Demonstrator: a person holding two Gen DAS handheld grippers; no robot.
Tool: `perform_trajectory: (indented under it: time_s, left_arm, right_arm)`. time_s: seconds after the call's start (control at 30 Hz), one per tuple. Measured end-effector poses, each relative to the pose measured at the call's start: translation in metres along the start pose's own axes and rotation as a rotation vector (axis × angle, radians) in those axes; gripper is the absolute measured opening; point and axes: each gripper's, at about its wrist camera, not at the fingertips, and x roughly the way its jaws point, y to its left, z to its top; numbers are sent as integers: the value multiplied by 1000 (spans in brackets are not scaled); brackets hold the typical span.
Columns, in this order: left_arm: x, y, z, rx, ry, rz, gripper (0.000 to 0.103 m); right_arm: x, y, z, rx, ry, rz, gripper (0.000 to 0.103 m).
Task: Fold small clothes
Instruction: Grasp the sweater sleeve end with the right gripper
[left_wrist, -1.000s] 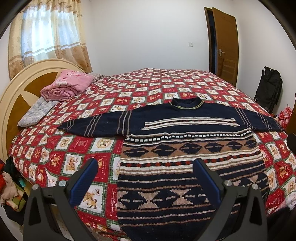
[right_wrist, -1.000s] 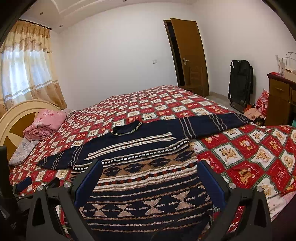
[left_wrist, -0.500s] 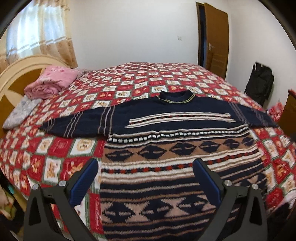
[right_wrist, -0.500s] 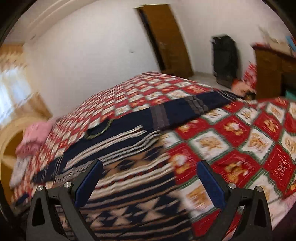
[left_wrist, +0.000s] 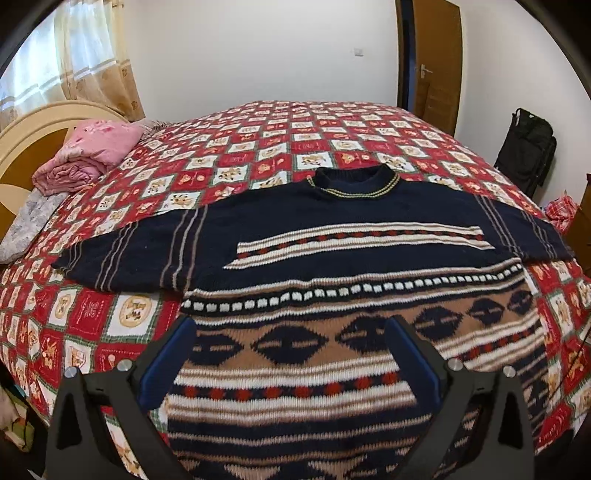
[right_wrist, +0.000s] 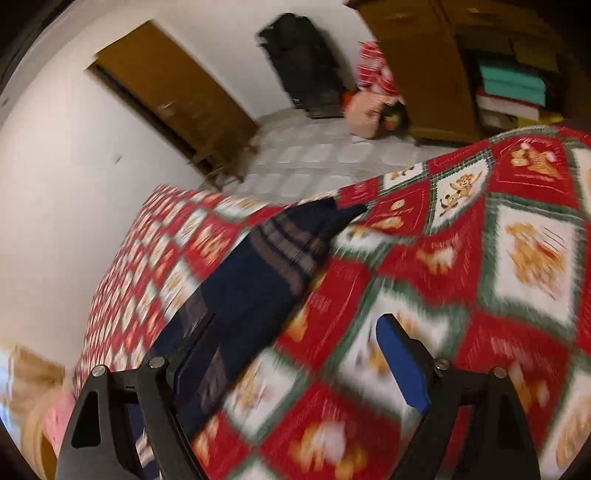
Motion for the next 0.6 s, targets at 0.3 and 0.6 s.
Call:
perform_trajectory:
  time_s: [0.3,0.6]
  left_arm:
    - [18,1,16,-27,19,51,103]
    - [27,-5,13,-19,47,49,103]
  right_arm:
    - [71,12,37,-56,12,-132,86]
    - [82,3,48,-150,-6,-161,19]
